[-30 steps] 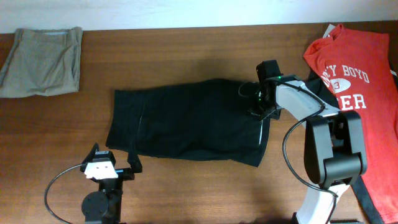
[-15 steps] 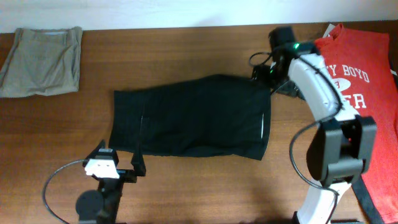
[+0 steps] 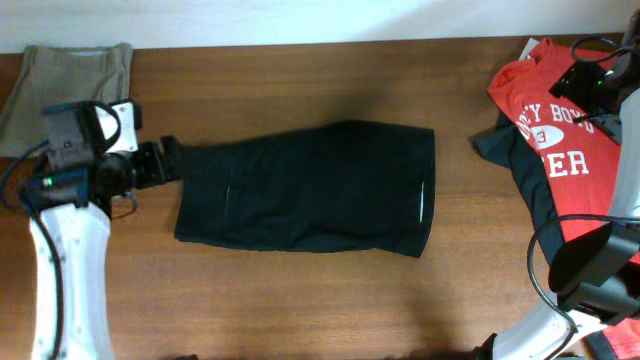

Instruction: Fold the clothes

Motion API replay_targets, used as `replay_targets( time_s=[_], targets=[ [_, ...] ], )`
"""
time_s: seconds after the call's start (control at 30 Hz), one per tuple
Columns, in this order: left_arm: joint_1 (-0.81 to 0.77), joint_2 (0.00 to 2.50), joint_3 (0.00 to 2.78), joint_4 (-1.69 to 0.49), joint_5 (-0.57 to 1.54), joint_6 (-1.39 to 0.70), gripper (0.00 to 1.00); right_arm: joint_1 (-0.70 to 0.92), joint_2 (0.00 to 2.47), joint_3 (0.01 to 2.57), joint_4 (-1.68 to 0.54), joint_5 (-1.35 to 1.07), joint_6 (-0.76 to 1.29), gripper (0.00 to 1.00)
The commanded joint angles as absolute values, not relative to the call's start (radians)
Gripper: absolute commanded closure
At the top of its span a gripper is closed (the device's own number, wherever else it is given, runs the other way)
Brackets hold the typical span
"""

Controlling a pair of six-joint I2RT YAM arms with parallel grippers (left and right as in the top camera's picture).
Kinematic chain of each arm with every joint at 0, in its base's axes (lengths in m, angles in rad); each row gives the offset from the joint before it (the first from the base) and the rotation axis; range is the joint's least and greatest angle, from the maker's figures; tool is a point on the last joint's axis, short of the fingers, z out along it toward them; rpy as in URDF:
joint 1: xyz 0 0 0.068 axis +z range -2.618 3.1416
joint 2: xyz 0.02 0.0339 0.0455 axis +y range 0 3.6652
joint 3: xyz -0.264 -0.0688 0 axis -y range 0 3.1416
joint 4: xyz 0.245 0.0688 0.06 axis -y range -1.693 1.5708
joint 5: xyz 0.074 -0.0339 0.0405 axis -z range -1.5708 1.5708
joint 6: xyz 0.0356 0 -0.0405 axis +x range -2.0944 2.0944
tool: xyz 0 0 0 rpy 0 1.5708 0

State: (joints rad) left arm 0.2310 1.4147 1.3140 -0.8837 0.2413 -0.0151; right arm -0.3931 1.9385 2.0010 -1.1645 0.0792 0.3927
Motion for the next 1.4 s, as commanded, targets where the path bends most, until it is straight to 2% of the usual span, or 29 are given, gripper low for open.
replay_targets(
  time_s=[0.0,0.07,0.23,0.37,0.53,0.6,0.63,0.7,0.73,0.77,0.83,0.93,1.1,1.17,1.37],
  targets=[
    [0.324,1.574,1.326,-0.879,0.373,0.043,0.01,-0.393,1.934,2.012,-1.164,0.091,0.398,0.01],
    [0.377,1.698,1.326,-0.844,0.527,0.129,0.01,-0.393,1.933,2.012,-1.164,0.091,0.398,0.01],
    [0.404,1.945,1.326,-0.846,0.604,0.247,0.01,-0.393,1.933,2.012,-1.164,0.091,0.397,0.01],
    [0.404,2.042,1.326,-0.869,0.501,0.264,0.01,-0.393,1.934,2.012,-1.164,0.091,0.398,0.01],
    [0.372,2.147,1.325,-0.930,0.573,0.305,0.02,-0.393,1.934,2.012,-1.164,0.091,0.397,0.01],
    [0.339,2.184,1.325,-0.929,0.572,0.305,0.08,-0.393,1.934,2.012,-1.164,0.091,0.397,0.01],
    [0.321,2.193,1.325,-0.925,0.572,0.305,0.20,-0.393,1.933,2.012,-1.164,0.091,0.397,0.01],
    [0.317,2.193,1.325,-0.918,0.571,0.305,0.35,-0.393,1.934,2.012,-1.164,0.091,0.397,0.01],
    [0.317,2.193,1.325,-0.918,0.561,0.305,0.67,-0.393,1.934,2.012,-1.164,0.091,0.397,0.01],
    [0.317,2.193,1.325,-0.918,0.561,0.305,0.73,-0.393,1.934,2.012,-1.164,0.091,0.398,0.01],
    [0.320,2.193,1.334,-0.918,0.538,0.304,0.99,-0.393,1.934,2.012,-1.164,0.091,0.397,0.01],
    [0.345,2.193,1.413,-0.973,0.492,0.247,0.99,-0.393,1.934,2.012,-1.164,0.091,0.398,0.01],
    [0.389,2.177,1.794,-1.282,0.372,0.167,0.99,-0.393,1.934,2.012,-1.164,0.091,0.397,0.01],
    [0.388,2.111,1.924,-1.390,0.316,0.076,0.99,-0.393,1.934,2.012,-1.164,0.091,0.397,0.01],
    [0.333,1.736,1.938,-1.411,0.148,-0.016,0.99,-0.393,1.934,2.012,-1.164,0.091,0.397,0.01]
  ],
)
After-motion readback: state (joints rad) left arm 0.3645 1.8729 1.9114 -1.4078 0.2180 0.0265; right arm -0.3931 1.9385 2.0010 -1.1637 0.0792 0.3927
